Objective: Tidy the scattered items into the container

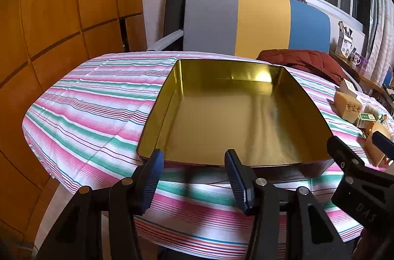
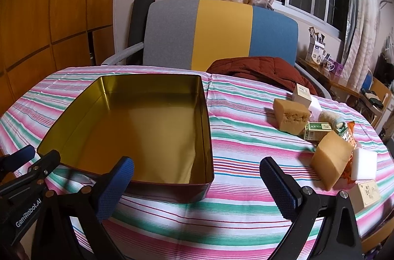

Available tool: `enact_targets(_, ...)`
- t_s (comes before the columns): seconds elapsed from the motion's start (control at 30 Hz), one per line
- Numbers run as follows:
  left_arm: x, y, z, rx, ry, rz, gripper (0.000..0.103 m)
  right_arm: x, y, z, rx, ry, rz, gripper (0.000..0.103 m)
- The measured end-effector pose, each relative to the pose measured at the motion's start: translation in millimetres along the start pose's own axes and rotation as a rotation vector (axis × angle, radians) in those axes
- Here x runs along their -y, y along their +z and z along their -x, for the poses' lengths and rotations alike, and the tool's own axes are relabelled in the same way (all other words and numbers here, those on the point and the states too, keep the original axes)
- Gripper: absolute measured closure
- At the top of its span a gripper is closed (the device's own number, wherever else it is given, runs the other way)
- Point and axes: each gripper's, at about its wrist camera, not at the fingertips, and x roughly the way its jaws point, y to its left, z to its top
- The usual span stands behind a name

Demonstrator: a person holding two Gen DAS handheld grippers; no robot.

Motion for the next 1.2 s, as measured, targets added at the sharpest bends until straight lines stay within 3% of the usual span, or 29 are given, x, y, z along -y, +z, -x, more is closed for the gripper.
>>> enact_targets(0.17,10,1,2,0.005,-0.077,-0.025,0.050,7,-1,-1,0.002,0.004,-0.012,0.000)
enact_targets(0.23,16,2,5,0.016,-0.164,-0.037,0.043,15,-2,0,0.008,0.006,-0.030,0.000)
enact_targets(0.33,29,4,6,0.013,-0.318,-0.043,0.042,36,-4,3,0.025,-0.007,-0.066,0.000)
enact_targets(0.57,85,12,7,-0.005,-0.562,-0.126,0.042,125,-22,8,0.028,-0.083,-0.230,0.000)
enact_targets(0.67,110,16,8,-0.034,-0.650,-0.156,0.032,166,-31,13,0.030,-0.123,-0.323,0.000)
enact_targets(0.8,144,21,7,-0.070,-0.731,-0.222,0.025,207,-43,25,0.049,-0.194,-0.389,0.000)
enact_targets(0.93,196,24,7,-0.087,-0.785,-0.334,0.025,238,-60,39,0.053,-0.249,-0.393,0.000)
enact_targets(1.2,299,21,4,-0.073,-0.866,-0.564,0.021,265,-88,48,0.043,-0.232,-0.422,0.000)
